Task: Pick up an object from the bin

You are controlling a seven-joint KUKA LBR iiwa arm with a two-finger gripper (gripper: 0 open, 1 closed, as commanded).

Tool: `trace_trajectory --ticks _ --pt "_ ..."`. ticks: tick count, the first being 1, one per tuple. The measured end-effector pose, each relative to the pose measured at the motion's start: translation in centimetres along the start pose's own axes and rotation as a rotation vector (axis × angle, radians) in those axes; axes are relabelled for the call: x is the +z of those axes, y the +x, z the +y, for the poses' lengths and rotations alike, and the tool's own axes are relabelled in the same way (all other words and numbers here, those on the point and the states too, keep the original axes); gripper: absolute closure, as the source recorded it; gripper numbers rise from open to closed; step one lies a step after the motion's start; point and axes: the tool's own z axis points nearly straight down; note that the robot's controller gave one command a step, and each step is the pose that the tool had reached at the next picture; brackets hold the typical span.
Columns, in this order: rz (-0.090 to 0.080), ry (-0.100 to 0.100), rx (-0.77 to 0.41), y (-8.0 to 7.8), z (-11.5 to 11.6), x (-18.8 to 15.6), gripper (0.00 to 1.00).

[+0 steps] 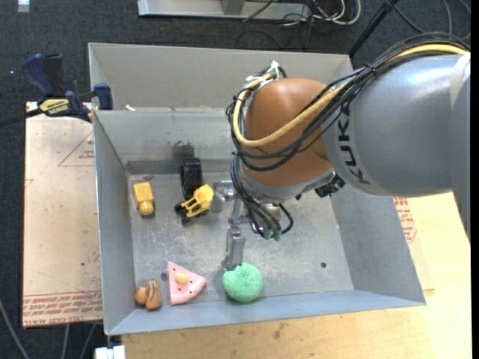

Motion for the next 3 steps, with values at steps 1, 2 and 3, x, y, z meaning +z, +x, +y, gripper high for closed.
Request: trace_trajectory --ticks 1,2,3 --pt "-0.008 -0.001 0.003 -0.2 -0.1 -0.4 0.0" --pt "-0.017 -0.003 -0.036 -0.4 -1.2 3.7 0.0" --pt "-0.006 -0.001 0.047 1.9 -2.2 7.4 0.0"
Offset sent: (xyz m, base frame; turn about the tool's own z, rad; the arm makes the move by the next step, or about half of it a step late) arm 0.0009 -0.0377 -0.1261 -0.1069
